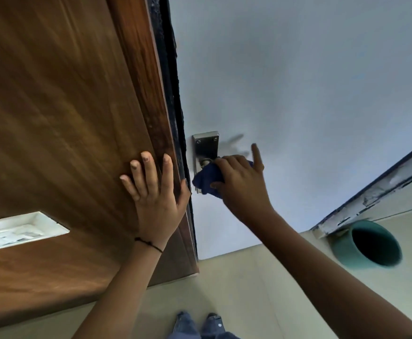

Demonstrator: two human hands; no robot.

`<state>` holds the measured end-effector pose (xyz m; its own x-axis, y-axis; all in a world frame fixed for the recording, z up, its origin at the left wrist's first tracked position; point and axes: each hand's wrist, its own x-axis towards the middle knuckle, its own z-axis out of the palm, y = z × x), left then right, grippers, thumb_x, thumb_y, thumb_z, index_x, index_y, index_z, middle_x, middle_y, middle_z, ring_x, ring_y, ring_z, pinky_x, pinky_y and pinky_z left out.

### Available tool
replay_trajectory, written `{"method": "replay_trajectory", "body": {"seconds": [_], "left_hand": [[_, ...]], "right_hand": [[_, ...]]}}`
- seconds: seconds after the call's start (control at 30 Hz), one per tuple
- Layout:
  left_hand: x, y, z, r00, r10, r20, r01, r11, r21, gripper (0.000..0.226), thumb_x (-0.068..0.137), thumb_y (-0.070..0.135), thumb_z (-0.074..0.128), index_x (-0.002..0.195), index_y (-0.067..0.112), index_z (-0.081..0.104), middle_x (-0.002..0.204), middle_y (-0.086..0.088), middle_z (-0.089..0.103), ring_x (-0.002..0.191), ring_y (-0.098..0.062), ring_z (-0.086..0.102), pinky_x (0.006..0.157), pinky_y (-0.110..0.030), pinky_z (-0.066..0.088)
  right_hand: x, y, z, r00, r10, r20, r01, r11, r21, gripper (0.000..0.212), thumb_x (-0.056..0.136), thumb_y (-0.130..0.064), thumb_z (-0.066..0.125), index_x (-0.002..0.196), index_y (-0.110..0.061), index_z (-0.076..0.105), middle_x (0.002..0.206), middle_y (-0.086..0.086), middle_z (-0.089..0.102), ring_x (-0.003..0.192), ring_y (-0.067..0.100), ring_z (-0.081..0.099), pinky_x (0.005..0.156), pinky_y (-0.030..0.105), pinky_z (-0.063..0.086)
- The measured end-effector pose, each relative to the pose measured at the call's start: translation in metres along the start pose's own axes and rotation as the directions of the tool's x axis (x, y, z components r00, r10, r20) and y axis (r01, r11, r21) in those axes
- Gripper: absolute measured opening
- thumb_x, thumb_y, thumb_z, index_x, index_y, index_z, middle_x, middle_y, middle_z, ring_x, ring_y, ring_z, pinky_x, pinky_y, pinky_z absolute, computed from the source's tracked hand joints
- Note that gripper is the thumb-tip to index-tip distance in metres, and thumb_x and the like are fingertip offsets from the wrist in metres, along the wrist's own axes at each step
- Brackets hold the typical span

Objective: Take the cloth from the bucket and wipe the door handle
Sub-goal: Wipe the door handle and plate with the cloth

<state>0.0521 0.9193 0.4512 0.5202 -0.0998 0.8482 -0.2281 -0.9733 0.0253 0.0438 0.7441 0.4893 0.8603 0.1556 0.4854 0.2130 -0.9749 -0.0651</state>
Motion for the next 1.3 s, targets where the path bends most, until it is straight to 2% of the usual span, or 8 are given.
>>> {"method": "replay_trajectory", "body": {"seconds": [0.37,0.5,0.67,0.83,0.93,1.03,1.1,1.3], "left_hand": [[-0.002,-0.005,0.001,0.999,0.05,0.017,-0.05,0.998,0.045,0.09,0.09,0.039,0.054,0.152,0.018,-0.008,0.157,-0.003,-0.026,0.145,-0.022,-0.024,0.117,-0.043,-0.016],[-0.001,-0.005,0.0,0.998,0.055,0.022,-0.056,0.998,0.028,0.088,0.091,0.04,0.052,0.152,0.019,-0.008,0.157,-0.002,-0.026,0.145,-0.021,-0.024,0.117,-0.042,-0.016],[-0.001,-0.005,-0.001,0.999,0.051,0.01,-0.051,0.999,0.009,0.088,0.091,0.038,0.054,0.152,0.018,-0.006,0.157,-0.002,-0.026,0.145,-0.02,-0.024,0.117,-0.041,-0.017],[-0.001,-0.003,-0.002,0.999,0.04,0.009,-0.04,0.999,-0.015,0.089,0.091,0.035,0.057,0.152,0.019,-0.006,0.157,0.0,-0.027,0.144,-0.019,-0.025,0.117,-0.04,-0.017],[-0.001,-0.003,-0.002,0.999,0.043,0.006,-0.043,0.999,-0.013,0.09,0.09,0.034,0.057,0.152,0.019,-0.007,0.157,0.0,-0.028,0.144,-0.018,-0.026,0.116,-0.04,-0.018],[-0.001,-0.004,0.0,0.999,0.049,-0.003,-0.049,0.999,-0.008,0.09,0.09,0.035,0.057,0.152,0.019,-0.006,0.157,0.001,-0.027,0.144,-0.018,-0.025,0.117,-0.04,-0.016],[-0.002,-0.004,0.001,0.998,0.056,-0.012,-0.056,0.998,0.005,0.089,0.09,0.036,0.056,0.152,0.019,-0.006,0.157,0.0,-0.026,0.145,-0.019,-0.024,0.117,-0.041,-0.015],[-0.004,-0.005,0.004,0.998,0.063,-0.016,-0.063,0.998,0.031,0.089,0.091,0.036,0.055,0.152,0.018,-0.006,0.158,-0.002,-0.025,0.145,-0.021,-0.023,0.117,-0.043,-0.015]], "right_hand": [[-0.011,0.023,-0.007,0.998,0.014,-0.058,-0.011,0.998,0.062,0.038,0.078,-0.037,0.058,0.108,-0.017,0.069,0.107,0.002,0.073,0.1,0.024,0.068,0.114,0.049,0.015],[-0.009,-0.011,0.007,0.998,-0.055,-0.007,0.056,0.998,0.034,0.042,0.077,-0.026,0.074,0.116,-0.014,0.065,0.114,0.008,0.07,0.105,0.03,0.065,0.116,0.053,0.02],[-0.013,-0.01,0.012,0.995,-0.104,0.006,0.104,0.994,-0.016,0.047,0.078,-0.013,0.076,0.122,-0.017,0.061,0.123,0.009,0.065,0.113,0.03,0.061,0.115,0.054,0.025],[-0.008,-0.031,0.009,0.991,-0.126,-0.039,0.128,0.991,0.042,0.038,0.08,-0.007,0.069,0.116,-0.017,0.067,0.124,0.008,0.065,0.12,0.029,0.057,0.116,0.053,0.025],[-0.007,-0.024,0.011,0.996,-0.082,-0.047,0.084,0.995,0.047,0.04,0.081,-0.011,0.068,0.12,-0.018,0.064,0.125,0.004,0.065,0.119,0.025,0.059,0.117,0.051,0.017],[-0.005,0.014,0.004,0.999,0.027,-0.027,-0.024,0.996,0.089,0.039,0.082,-0.03,0.063,0.12,-0.02,0.062,0.119,0.0,0.069,0.113,0.021,0.062,0.116,0.047,0.004],[-0.007,0.038,-0.002,0.997,0.071,0.015,-0.072,0.994,0.08,0.037,0.085,-0.027,0.06,0.121,-0.019,0.061,0.119,-0.001,0.068,0.116,0.021,0.06,0.116,0.047,0.0],[-0.003,0.005,0.004,1.0,0.026,0.008,-0.027,0.996,0.08,0.039,0.078,-0.017,0.064,0.116,-0.012,0.063,0.111,0.006,0.07,0.108,0.028,0.064,0.117,0.051,0.006]]}}
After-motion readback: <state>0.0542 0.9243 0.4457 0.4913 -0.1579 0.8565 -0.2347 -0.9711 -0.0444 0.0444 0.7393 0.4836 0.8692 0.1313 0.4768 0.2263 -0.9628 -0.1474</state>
